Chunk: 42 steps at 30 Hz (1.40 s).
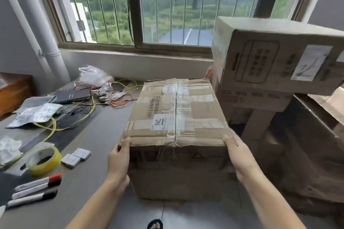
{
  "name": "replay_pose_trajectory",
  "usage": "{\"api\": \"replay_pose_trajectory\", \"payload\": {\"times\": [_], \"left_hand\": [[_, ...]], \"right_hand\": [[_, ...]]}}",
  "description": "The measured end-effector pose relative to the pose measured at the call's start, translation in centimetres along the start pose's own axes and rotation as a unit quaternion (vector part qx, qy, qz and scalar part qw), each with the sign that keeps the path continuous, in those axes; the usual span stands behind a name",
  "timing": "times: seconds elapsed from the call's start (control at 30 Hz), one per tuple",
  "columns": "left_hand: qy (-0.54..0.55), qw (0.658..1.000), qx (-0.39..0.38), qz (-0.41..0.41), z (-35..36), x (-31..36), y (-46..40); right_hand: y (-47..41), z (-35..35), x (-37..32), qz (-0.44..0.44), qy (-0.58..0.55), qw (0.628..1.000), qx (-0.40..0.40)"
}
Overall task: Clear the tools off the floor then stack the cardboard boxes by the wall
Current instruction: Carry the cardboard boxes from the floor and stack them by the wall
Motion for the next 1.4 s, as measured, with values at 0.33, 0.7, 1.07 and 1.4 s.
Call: {"api": "replay_pose_trajectory", "payload": {"times": [0.33, 0.7, 1.07, 1.4], "left_hand": [[-0.054, 0.995, -0.060, -0.066, 5.5, 1.2, -28.4], [-0.114, 0.984, -0.101, -0.089, 11.2, -3.8, -40.2], [-0.155, 0.983, -0.040, -0.085, 14.7, -3.3, -49.5], [-0.201, 0.972, -0.108, -0.063, 13.0, -1.5, -47.0]], "right_hand": [[-23.6, 0.7, 2.0, 0.047, -0.071, 0.991, 0.103], [-34.3, -1.6, 7.1, 0.099, -0.160, 0.952, 0.241], [-43.1, -3.3, 7.2, 0.141, -0.260, 0.921, 0.254], [-39.7, -3.9, 5.6, 0.150, -0.189, 0.950, 0.197]]}}
Point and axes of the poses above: each hand's wrist, its own y-axis away from the middle knuckle, its own z-axis out of the palm, x = y × z, the point moved 1 cm from there along -y, towards the middle knuckle, and after that the axes turned 14 degrees about -x, right-handed, at the moved point
